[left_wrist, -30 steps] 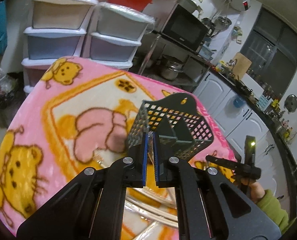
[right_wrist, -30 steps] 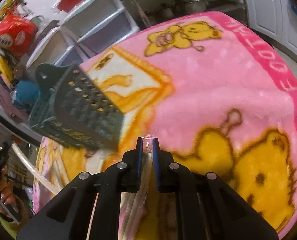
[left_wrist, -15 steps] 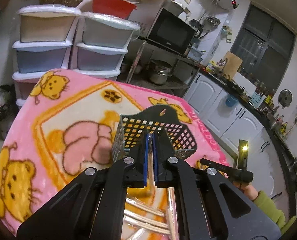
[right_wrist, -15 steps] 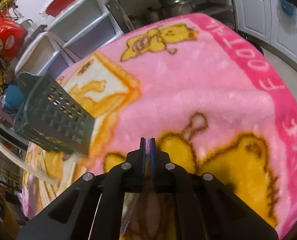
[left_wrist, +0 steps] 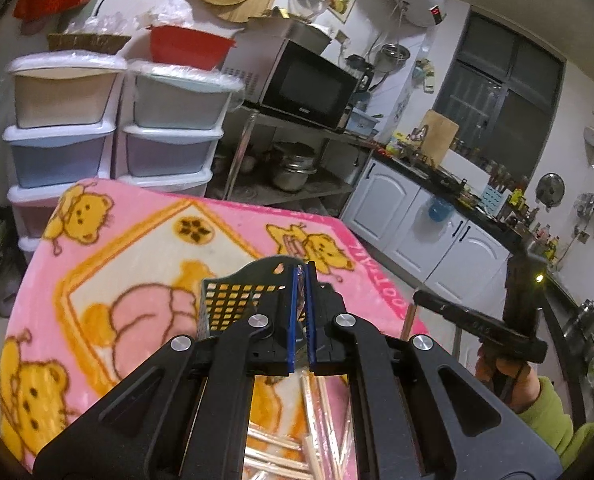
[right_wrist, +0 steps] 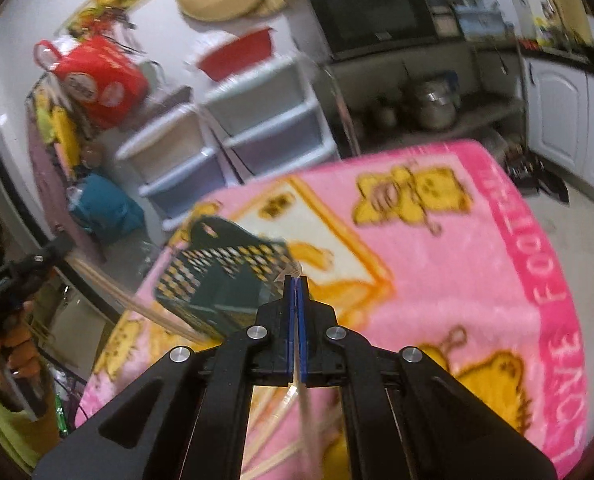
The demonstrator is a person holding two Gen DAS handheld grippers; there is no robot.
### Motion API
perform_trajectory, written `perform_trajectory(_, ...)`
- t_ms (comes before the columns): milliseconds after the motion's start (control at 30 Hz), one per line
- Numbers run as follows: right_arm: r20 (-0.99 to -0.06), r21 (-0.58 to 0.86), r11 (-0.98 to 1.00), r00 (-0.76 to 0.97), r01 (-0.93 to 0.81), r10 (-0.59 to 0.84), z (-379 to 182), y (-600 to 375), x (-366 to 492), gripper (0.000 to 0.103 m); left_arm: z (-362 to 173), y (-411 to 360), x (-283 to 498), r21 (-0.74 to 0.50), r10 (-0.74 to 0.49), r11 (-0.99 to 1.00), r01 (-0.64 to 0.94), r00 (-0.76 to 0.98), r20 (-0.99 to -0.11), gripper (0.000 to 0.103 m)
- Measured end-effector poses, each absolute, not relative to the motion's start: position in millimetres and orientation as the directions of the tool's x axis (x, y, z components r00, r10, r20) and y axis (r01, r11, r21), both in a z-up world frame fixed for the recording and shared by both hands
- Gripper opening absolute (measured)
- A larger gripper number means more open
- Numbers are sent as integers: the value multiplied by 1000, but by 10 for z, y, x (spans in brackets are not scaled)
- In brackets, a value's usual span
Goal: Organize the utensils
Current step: 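Lift the left tool's chopstick over the green caddy while the right tool lifts its chopstick too, then lower the chopstick into the caddy and open the left tool while the right tool does likewise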
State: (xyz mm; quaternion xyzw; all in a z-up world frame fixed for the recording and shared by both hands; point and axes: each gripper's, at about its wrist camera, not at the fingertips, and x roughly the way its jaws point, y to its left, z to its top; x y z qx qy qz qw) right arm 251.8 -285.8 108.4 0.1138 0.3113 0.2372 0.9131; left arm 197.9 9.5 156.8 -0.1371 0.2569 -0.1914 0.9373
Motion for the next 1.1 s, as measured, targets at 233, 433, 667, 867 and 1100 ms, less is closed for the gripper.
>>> perform_trajectory(233,-407,338,839,737,-427,539,1582,-2746,2370,2,1774,20,1956,-350,-453,879,325,800,-393,2)
perform_trajectory(433,-329,325,817,753,-476,570,1935,-2645,2334,2,1973,12,1944,-348,-460,873,342,816,-351,2)
perform_trajectory(667,-277,323,796,754,-511,596,2149,-2496,2373,2,2169,37,1978,-338,-448,877,342,836,-317,2)
perform_trajectory(867,-240,321,792,765,-519,598,2315,-2386,2459,2,2249,71,2039,-325,-424,887,327,855,-297,2)
perform_trajectory(1100,-229,343,793,774,-504,590,2361,-2333,2674,2,2176,106,2165,-327,-401,896,299,860,-314,2)
